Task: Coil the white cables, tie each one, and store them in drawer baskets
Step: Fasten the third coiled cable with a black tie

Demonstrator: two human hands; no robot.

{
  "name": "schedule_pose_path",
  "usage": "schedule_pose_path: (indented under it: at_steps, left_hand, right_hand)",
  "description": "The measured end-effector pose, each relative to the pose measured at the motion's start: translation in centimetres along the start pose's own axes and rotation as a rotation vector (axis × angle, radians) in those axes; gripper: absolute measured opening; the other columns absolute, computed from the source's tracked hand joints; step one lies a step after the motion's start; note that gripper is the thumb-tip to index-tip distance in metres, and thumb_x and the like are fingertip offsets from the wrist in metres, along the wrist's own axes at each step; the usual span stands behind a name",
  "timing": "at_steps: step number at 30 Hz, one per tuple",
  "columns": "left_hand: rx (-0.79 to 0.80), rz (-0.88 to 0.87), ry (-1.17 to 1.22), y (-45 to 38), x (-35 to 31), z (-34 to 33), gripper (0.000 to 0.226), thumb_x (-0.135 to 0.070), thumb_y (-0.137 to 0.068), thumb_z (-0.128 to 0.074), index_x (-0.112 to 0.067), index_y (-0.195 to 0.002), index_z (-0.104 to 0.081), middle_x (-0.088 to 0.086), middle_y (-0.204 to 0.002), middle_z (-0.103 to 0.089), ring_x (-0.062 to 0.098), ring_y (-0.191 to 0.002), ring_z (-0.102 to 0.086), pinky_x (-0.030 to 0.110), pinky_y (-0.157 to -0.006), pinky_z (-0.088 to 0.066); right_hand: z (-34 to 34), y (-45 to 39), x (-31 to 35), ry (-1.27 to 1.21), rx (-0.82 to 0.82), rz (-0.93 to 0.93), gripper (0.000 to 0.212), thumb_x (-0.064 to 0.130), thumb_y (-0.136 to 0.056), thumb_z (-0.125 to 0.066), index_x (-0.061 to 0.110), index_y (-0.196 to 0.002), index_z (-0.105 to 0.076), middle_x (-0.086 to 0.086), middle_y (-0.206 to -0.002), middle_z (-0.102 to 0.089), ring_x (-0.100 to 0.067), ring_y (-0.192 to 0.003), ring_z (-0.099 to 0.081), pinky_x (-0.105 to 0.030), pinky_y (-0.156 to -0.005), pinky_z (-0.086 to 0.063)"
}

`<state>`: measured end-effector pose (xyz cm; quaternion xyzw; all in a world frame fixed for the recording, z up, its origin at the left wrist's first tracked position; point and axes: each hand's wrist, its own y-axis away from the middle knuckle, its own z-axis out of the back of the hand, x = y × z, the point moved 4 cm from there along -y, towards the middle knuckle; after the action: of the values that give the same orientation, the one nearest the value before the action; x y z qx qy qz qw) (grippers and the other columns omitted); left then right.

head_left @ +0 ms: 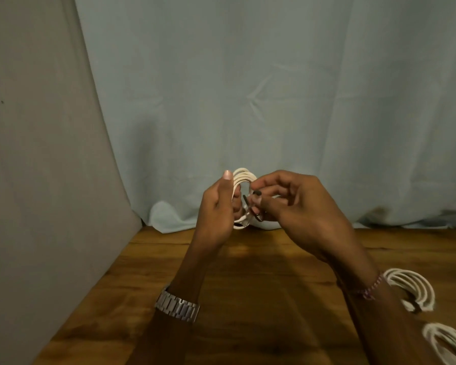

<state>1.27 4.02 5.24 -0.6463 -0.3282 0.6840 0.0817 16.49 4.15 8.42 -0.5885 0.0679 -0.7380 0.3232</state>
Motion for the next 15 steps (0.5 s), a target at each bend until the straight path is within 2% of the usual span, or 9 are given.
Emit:
schedule_pose_path:
  at_steps: [3, 7, 9, 11, 13, 15]
  left_hand:
    - [0.002, -0.011, 0.01, 0.05, -0.13, 0.26, 0.045, -0.037, -0.109, -0.028, -0.013, -0.075, -0.046, -0.006, -0.053, -0.036, 0.008, -0.047, -0.033, 0.025, -0.05, -0.028]
    - [-0.004, 0.0, -0.029, 0.02, -0.26, 0.49, 0.046, -0.04, -0.108, -0.029, -0.014, -0.074, -0.044, -0.004, -0.056, -0.031, 0.007, -0.049, -0.028, 0.024, -0.047, -0.025]
    - [-0.001, 0.001, -0.029, -0.02, -0.23, 0.54, 0.046, -0.041, -0.108, -0.029, -0.015, -0.073, -0.044, -0.001, -0.058, -0.029, 0.008, -0.05, -0.027, 0.025, -0.046, -0.024]
    - [0.007, 0.003, -0.038, -0.01, -0.23, 0.49, 0.046, -0.041, -0.108, -0.029, -0.015, -0.074, -0.045, 0.001, -0.059, -0.029, 0.01, -0.051, -0.027, 0.027, -0.048, -0.024]
    - [0.01, 0.011, -0.039, 0.04, -0.24, 0.43, 0.046, -0.042, -0.108, -0.029, -0.015, -0.075, -0.046, 0.001, -0.06, -0.03, 0.01, -0.051, -0.027, 0.028, -0.049, -0.024]
    - [0.007, 0.018, -0.034, 0.08, -0.34, 0.47, 0.046, -0.042, -0.107, -0.03, -0.014, -0.075, -0.046, 0.0, -0.059, -0.03, 0.009, -0.051, -0.027, 0.027, -0.048, -0.024]
  right_hand:
    - [-0.14, 0.12, 0.29, 0.012, -0.032, 0.055, 0.014, 0.012, -0.096, -0.067, 0.022, -0.101, -0.076, 0.007, -0.083, -0.076, -0.006, -0.078, -0.074, -0.024, -0.073, -0.062]
    - [-0.17, 0.05, 0.19, -0.007, -0.047, 0.04, 0.014, 0.013, -0.098, -0.063, 0.022, -0.099, -0.074, 0.005, -0.078, -0.074, -0.009, -0.073, -0.073, -0.032, -0.074, -0.063]
    - [-0.25, 0.0, 0.1, -0.017, -0.044, 0.012, 0.012, 0.016, -0.099, -0.063, 0.023, -0.099, -0.072, 0.003, -0.074, -0.071, -0.01, -0.062, -0.069, -0.032, -0.064, -0.062]
    - [-0.35, -0.02, 0.03, -0.013, -0.069, 0.01, 0.01, 0.02, -0.098, -0.063, 0.026, -0.097, -0.071, 0.004, -0.076, -0.069, -0.007, -0.051, -0.061, -0.026, -0.051, -0.051]
    - [-0.31, -0.06, -0.1, 0.051, -0.12, 0.038, 0.008, 0.026, -0.097, -0.065, 0.031, -0.096, -0.071, 0.006, -0.081, -0.069, -0.005, -0.049, -0.058, -0.022, -0.049, -0.044]
    - [-0.36, -0.04, -0.22, 0.13, -0.143, 0.077, 0.007, 0.03, -0.097, -0.065, 0.033, -0.097, -0.071, 0.005, -0.073, -0.071, -0.004, -0.048, -0.055, -0.021, -0.047, -0.042]
